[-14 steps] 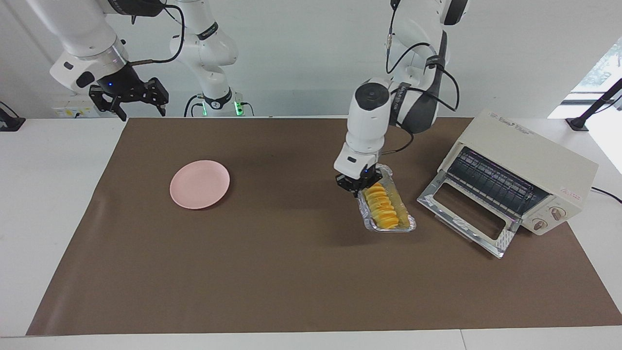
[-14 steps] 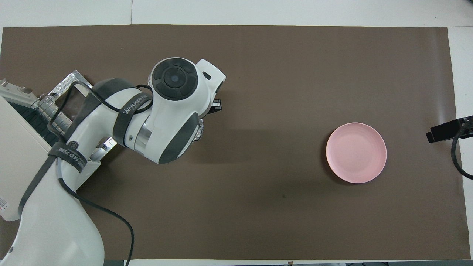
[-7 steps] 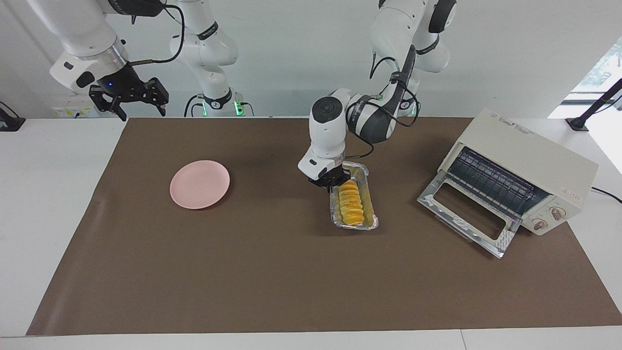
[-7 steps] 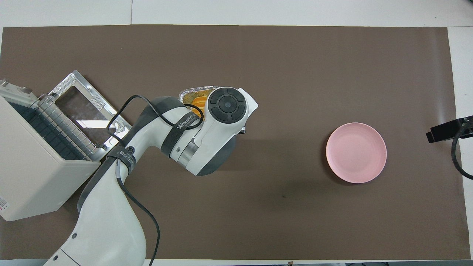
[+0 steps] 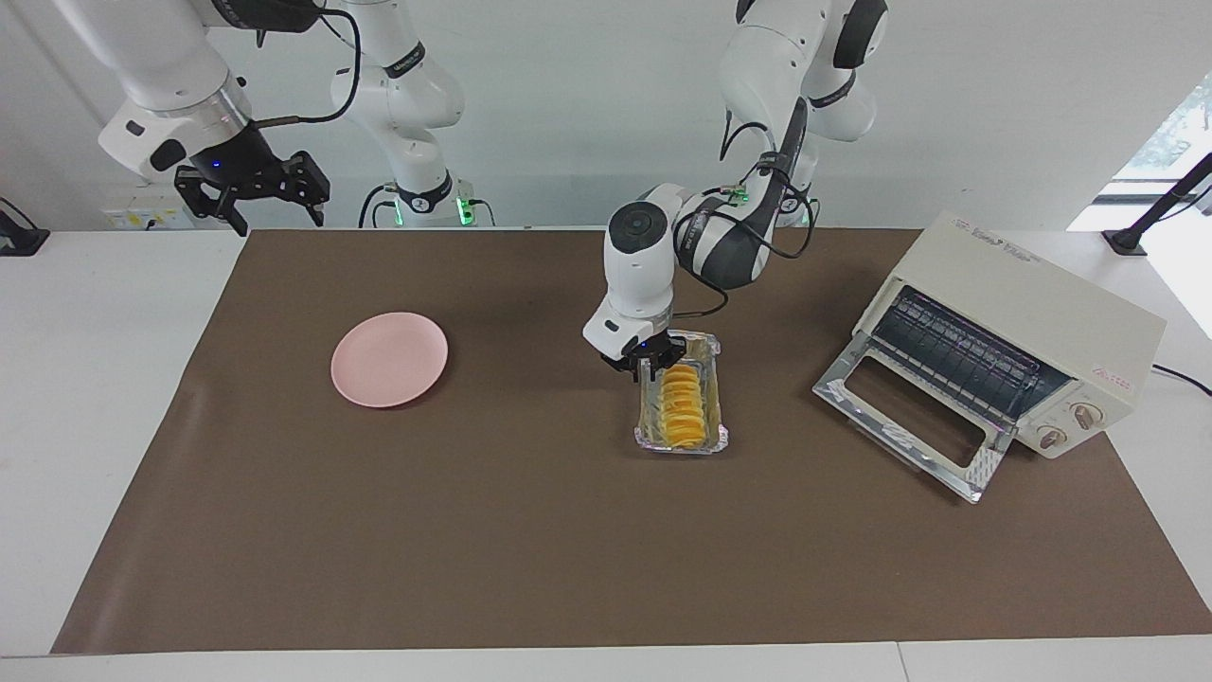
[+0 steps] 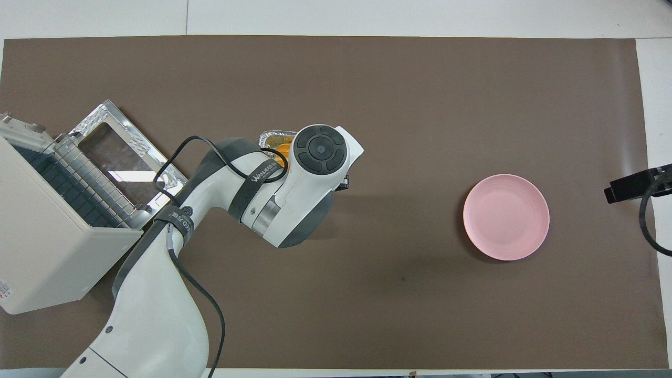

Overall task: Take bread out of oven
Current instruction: 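Pull the foil tray of bread out onto the table with the left gripper, then release the tray and retract the left gripper toward the oven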

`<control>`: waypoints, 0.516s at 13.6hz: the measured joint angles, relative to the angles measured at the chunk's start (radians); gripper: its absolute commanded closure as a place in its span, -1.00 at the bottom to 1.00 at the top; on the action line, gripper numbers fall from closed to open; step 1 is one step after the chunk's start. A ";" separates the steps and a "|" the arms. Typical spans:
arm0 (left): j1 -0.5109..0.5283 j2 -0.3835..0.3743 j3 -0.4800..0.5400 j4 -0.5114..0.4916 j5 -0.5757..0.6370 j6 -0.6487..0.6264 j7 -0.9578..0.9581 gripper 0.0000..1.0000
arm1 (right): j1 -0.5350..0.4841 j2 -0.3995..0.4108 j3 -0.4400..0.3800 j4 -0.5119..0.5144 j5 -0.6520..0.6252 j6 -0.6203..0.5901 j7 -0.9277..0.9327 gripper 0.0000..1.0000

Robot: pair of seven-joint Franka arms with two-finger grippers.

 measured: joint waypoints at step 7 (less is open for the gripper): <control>0.215 -0.168 0.025 0.015 -0.018 -0.105 0.013 -1.00 | -0.001 -0.002 0.001 0.001 0.000 -0.016 0.000 -1.00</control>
